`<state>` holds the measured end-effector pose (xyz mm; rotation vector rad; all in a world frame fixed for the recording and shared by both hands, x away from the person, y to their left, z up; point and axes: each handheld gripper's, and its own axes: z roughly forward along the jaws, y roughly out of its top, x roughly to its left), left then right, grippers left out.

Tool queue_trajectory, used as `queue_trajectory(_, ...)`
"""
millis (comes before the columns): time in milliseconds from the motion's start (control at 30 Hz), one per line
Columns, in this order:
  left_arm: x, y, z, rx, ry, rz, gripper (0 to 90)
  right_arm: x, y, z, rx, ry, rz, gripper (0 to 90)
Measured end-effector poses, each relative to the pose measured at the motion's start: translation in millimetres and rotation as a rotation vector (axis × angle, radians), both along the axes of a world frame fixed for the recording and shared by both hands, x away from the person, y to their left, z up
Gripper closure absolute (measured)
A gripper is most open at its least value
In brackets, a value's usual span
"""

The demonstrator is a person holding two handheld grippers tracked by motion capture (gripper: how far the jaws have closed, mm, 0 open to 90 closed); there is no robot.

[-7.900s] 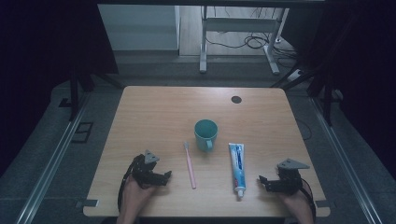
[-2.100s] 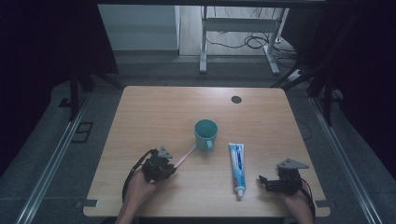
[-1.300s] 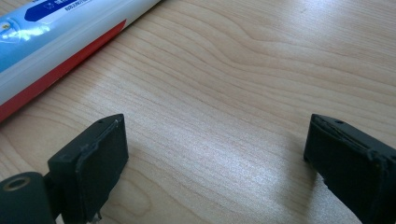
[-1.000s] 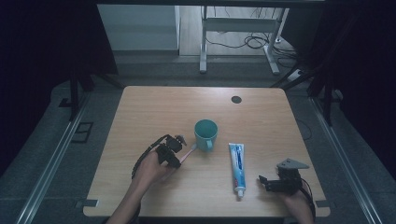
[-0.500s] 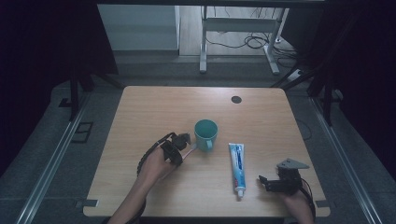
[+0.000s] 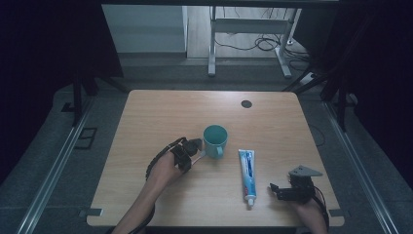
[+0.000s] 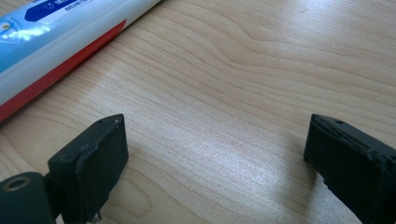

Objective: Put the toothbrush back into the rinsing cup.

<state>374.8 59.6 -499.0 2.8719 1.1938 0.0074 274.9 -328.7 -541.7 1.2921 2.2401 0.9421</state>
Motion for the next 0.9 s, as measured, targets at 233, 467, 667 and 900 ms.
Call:
queue_trajectory(233, -0.5, 7.9, 5.0, -0.051, -0.013, 0.013, 79.4, 0.0, 0.0, 0.0, 0.000, 0.000, 0.000, 5.8)
queue_trajectory(467, -0.9, 13.8, 14.2, -0.080, -0.029, 0.015, 79.4, 0.0, 0.0, 0.0, 0.000, 0.000, 0.000, 5.7)
queue_trajectory(667, -0.6, 18.5, 20.6, -0.095, -0.050, 0.027, 79.4, 0.0, 0.0, 0.0, 0.000, 0.000, 0.000, 5.7)
queue_trajectory(900, -0.5, 28.3, 31.1, -0.134, -0.073, 0.047, 79.4, 0.0, 0.0, 0.0, 0.000, 0.000, 0.000, 5.7)
